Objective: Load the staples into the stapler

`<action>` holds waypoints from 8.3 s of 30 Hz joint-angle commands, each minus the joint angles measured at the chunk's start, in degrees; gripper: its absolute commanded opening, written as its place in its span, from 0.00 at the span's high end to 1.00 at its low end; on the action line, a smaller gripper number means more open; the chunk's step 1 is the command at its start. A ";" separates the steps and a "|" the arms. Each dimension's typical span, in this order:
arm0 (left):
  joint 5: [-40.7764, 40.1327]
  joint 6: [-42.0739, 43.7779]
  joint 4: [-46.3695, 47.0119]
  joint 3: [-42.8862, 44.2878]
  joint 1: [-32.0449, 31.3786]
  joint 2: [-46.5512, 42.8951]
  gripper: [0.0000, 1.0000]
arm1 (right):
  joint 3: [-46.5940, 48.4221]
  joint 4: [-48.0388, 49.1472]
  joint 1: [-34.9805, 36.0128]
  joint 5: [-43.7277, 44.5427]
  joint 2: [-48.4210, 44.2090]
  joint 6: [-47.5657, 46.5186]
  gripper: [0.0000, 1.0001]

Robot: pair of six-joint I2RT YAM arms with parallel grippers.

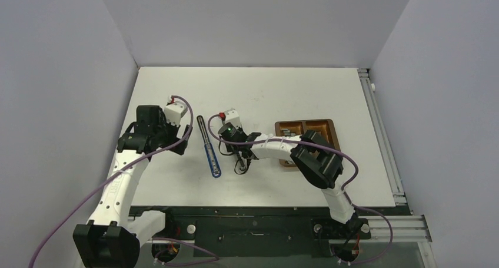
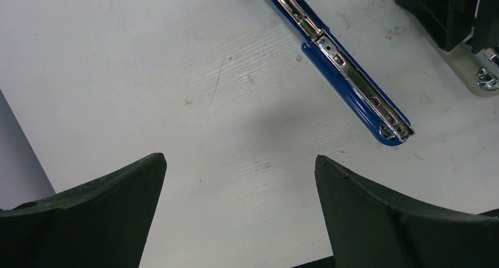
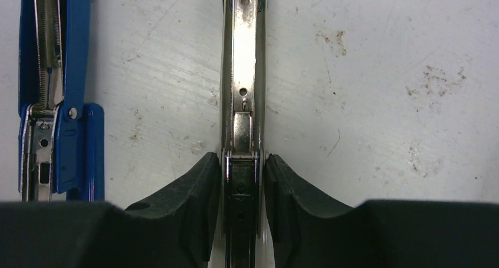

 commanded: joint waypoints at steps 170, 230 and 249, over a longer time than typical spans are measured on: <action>14.02 -2.92 -7.14 22.12 6.54 10.72 0.04 | -16.12 -21.27 -22.09 0.41 -32.97 29.11 0.56; 15.06 -3.75 -9.86 23.66 4.38 12.19 0.04 | -26.73 -15.05 -28.28 -1.23 -28.23 25.01 0.83; 15.88 -3.39 -9.87 23.47 4.36 11.59 0.04 | -25.72 -17.99 -31.27 3.98 -34.60 19.75 0.85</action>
